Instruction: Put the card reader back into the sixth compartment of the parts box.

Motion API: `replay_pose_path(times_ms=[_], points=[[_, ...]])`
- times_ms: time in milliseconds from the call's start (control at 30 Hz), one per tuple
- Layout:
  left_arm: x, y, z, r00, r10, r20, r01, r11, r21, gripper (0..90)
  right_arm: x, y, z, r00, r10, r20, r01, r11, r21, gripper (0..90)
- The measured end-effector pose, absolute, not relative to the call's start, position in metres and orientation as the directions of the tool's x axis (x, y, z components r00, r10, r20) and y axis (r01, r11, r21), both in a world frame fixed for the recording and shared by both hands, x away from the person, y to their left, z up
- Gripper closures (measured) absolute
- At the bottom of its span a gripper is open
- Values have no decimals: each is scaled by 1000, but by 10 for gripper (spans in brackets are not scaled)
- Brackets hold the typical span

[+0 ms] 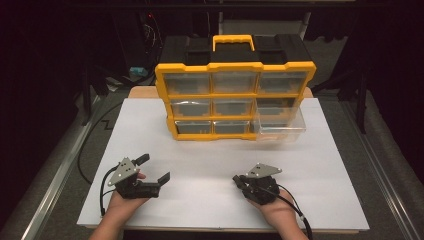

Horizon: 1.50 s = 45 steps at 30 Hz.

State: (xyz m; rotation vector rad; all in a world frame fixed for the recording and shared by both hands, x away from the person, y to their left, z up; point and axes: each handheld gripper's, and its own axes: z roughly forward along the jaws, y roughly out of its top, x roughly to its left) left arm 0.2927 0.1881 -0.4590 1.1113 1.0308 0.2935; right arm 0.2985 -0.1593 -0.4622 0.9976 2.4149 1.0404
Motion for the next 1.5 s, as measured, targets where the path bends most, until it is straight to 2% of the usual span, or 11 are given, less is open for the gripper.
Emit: replay_pose_path(times_ms=[1500], points=[[291,188,-460,538,654,-533,278,459,844,2,302,-201,-450,-695,719,19,490,453,745,742]])
